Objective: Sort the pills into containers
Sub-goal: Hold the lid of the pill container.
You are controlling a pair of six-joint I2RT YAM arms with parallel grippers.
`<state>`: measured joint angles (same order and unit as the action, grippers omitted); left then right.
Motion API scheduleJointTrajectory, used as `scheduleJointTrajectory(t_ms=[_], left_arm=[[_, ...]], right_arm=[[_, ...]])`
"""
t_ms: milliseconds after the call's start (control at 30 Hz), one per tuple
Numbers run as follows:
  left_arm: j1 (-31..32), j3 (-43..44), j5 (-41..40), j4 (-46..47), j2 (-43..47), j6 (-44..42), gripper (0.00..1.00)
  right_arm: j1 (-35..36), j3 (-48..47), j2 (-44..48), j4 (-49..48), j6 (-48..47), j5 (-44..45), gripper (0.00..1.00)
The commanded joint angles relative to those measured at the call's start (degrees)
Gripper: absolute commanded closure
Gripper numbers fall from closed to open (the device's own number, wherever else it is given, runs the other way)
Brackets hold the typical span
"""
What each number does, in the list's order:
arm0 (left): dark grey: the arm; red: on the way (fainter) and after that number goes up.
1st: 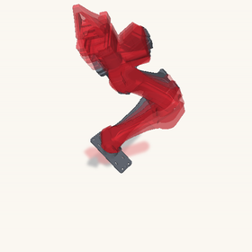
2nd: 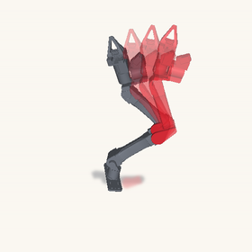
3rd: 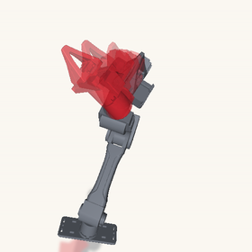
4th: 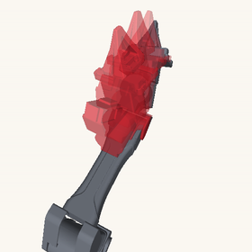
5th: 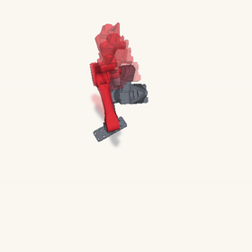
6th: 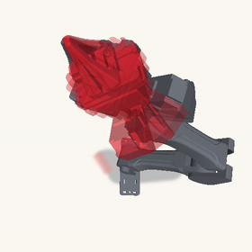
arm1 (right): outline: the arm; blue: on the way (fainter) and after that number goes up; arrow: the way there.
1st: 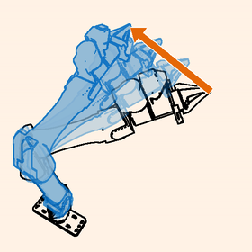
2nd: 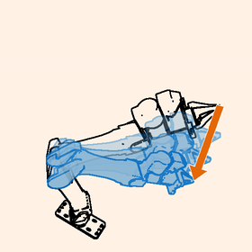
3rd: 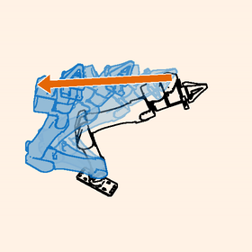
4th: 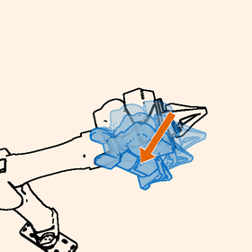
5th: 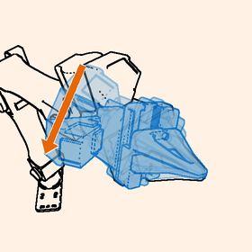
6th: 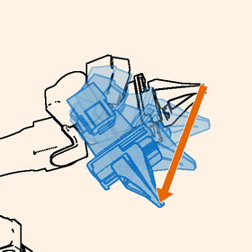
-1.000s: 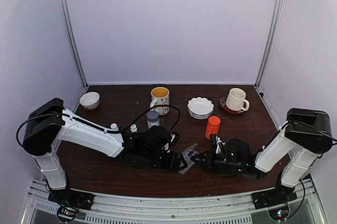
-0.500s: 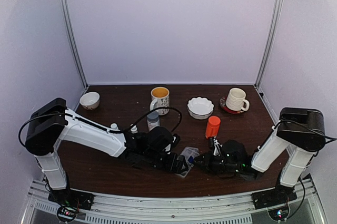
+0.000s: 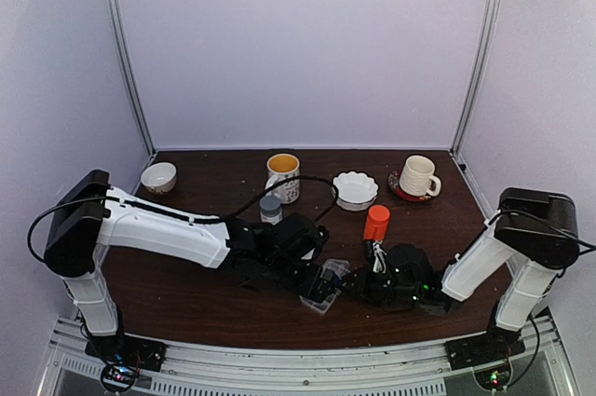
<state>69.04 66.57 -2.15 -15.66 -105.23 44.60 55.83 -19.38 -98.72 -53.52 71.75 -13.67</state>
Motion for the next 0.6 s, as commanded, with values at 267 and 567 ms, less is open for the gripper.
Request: scheduleJointTrajectory(t_ms=[267, 567], left_arm=[[2.26, 8.8, -7.56, -9.18, -4.58, -3.73, 0.12], [2.1, 10.73, -13.3, -15.18, -4.64, -1.52, 0.15]], right_arm=[[-0.26, -1.28, 0.24, 1.12, -0.62, 0.09, 0.69], [-0.29, -1.92, 1.05, 2.94, -1.16, 0.25, 0.54]])
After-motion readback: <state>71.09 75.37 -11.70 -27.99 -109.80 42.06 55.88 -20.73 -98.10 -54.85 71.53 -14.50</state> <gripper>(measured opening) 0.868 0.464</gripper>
